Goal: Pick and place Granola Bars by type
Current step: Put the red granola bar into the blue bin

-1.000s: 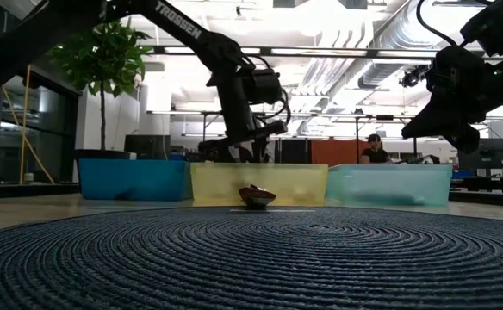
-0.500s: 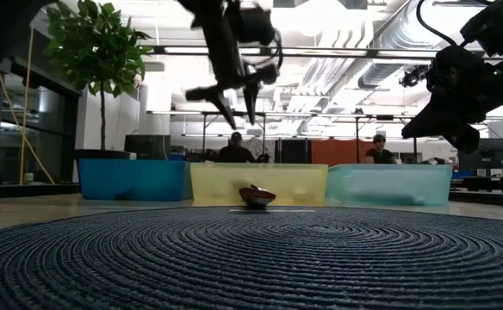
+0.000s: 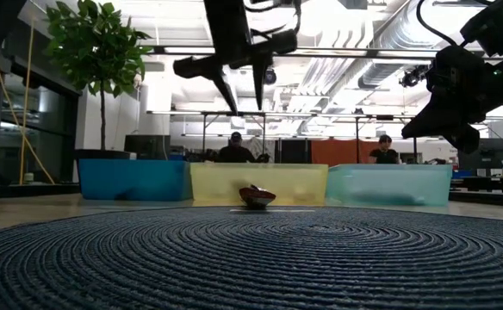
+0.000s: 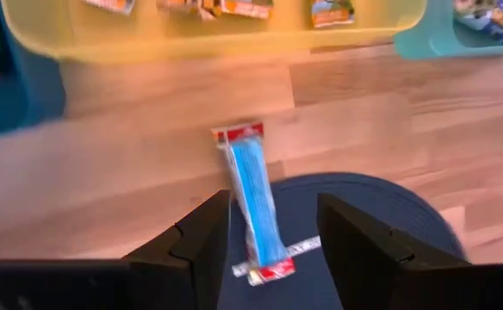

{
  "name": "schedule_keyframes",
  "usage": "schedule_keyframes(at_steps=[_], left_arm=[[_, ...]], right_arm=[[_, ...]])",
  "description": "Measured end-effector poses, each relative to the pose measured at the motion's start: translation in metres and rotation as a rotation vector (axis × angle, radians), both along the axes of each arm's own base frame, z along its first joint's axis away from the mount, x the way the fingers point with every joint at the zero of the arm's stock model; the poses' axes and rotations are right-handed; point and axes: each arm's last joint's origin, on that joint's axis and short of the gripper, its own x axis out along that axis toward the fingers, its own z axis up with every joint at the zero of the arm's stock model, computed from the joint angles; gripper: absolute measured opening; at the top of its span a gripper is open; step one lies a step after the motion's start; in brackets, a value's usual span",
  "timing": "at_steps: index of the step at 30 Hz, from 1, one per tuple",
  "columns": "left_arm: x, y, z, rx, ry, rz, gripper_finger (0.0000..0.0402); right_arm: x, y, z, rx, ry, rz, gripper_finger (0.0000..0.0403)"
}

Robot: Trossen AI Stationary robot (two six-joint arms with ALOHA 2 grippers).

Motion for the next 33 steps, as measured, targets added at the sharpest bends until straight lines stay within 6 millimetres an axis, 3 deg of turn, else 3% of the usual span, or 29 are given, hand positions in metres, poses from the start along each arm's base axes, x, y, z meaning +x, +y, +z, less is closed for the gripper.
schedule_keyframes(at_steps=[7,18,26,33], left_arm=[[0.014,-0.021,-0.021,-0.048,-0.006,0.094,0.017],[0.039,-0.023,-0.061,-0.175,-0.002,0.07,0.017],[0.035,-0.019,-0.072,-0.212,0.089,0.084,0.0177],[0.042,-0.018,-0.068,-0.168,0.014,0.053,0.0206]], right_arm=[[0.0,0.0,0.0,0.0,-0.001,0.0,0.0],[0.001,0.0,0.0,0.001,0.006,-0.001,0.0],[0.001,0.0,-0.001,0.003,0.012,0.0,0.0],[0.001,0.0,-0.001,0.003,0.011,-0.001,0.0]])
